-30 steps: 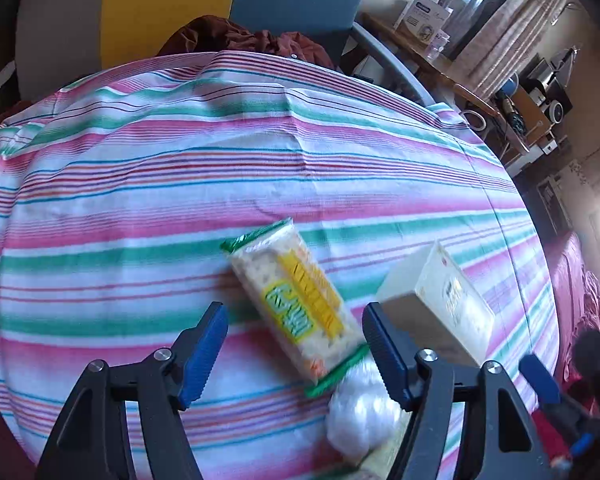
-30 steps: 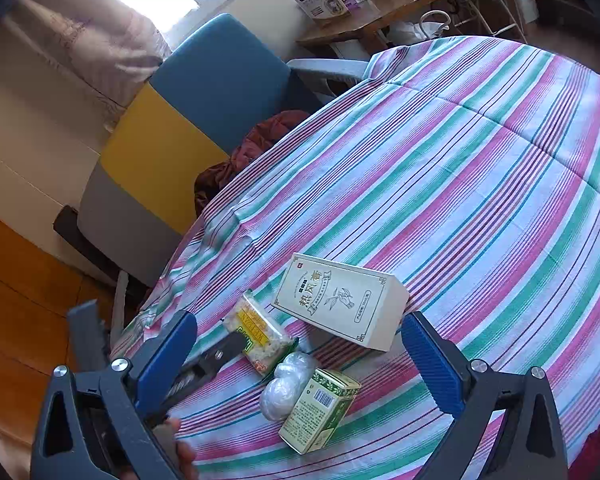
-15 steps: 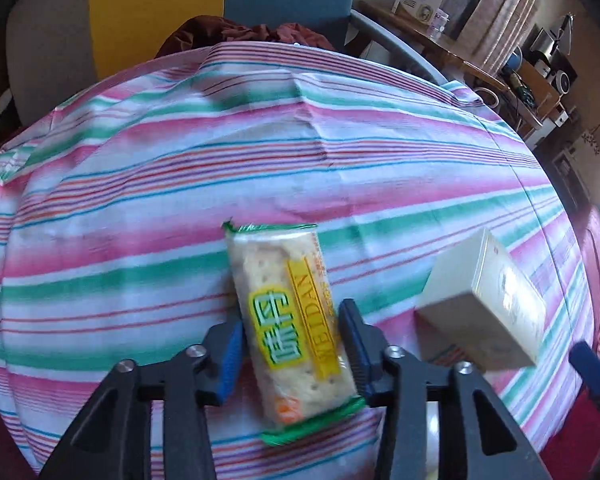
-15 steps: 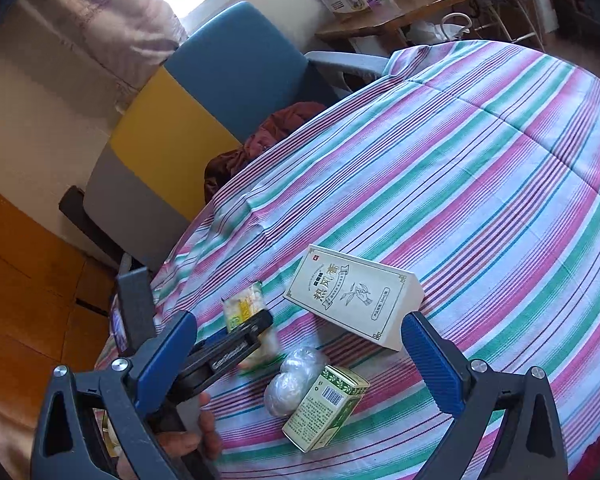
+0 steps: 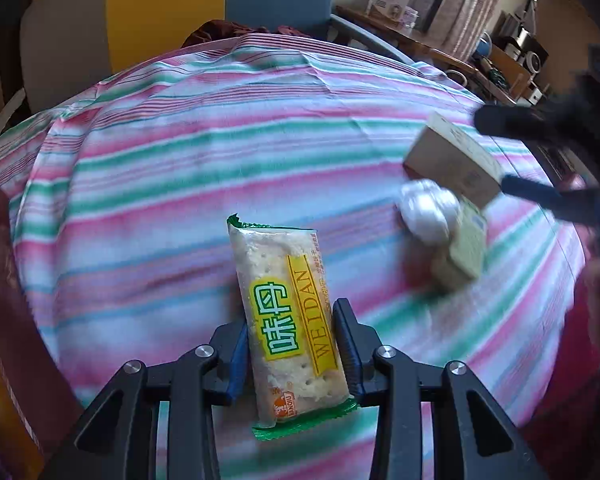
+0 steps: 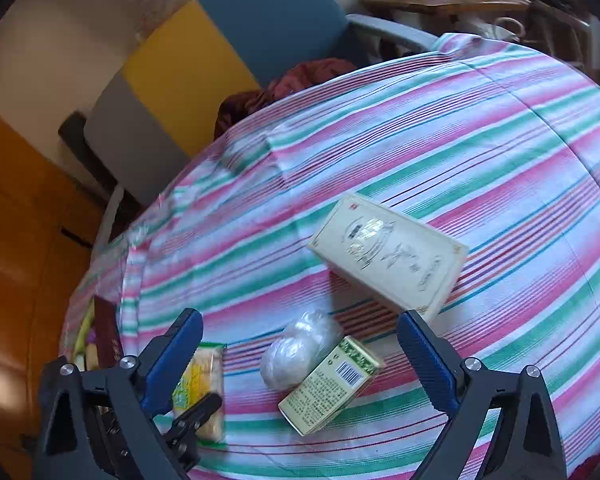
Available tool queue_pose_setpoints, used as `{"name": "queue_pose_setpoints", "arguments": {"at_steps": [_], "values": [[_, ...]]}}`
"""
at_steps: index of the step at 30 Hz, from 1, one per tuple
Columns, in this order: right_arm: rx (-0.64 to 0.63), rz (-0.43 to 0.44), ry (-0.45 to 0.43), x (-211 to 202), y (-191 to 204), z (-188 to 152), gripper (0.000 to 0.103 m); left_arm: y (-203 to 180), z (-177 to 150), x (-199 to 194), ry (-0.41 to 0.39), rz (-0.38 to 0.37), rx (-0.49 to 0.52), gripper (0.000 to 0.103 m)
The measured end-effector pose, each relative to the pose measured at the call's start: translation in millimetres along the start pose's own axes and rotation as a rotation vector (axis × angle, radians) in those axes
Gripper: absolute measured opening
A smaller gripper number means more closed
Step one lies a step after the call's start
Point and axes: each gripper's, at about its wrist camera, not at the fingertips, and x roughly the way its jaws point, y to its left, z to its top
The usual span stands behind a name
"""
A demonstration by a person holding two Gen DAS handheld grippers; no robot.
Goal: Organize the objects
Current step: 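Grasp the WEIDAN cracker packet with the left gripper, then grasp the clear plastic bundle with the right gripper while the left gripper holds the cracker packet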
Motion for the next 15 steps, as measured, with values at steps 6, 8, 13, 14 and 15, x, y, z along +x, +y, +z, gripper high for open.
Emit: {"name": "queue_pose_setpoints", "arguments": {"at_steps": [6, 8, 13, 14, 15], "values": [[-0.16, -0.048, 0.058, 19, 24, -9, 0.099, -4, -36, -19, -0.036, -0.04, 0.017, 0.039], [-0.228, -0.079, 0.063, 25, 34, -12, 0.098, -3, -43, -22, -0.059, -0.05, 0.015, 0.039], [-0.376, -0.172, 0.11, 51, 49, -20, 0.095, 7, -47, -22, -0.067, -0.087, -0.006, 0.039], [-0.405, -0.194, 0.125, 57, 52, -23, 0.091, 8, -47, -21, -0.069, -0.092, -0.01, 0.039], [-0.453, -0.241, 0.116, 61, 55, -26, 0.088, 9, -49, -22, -0.073, -0.095, -0.012, 0.039]]}}
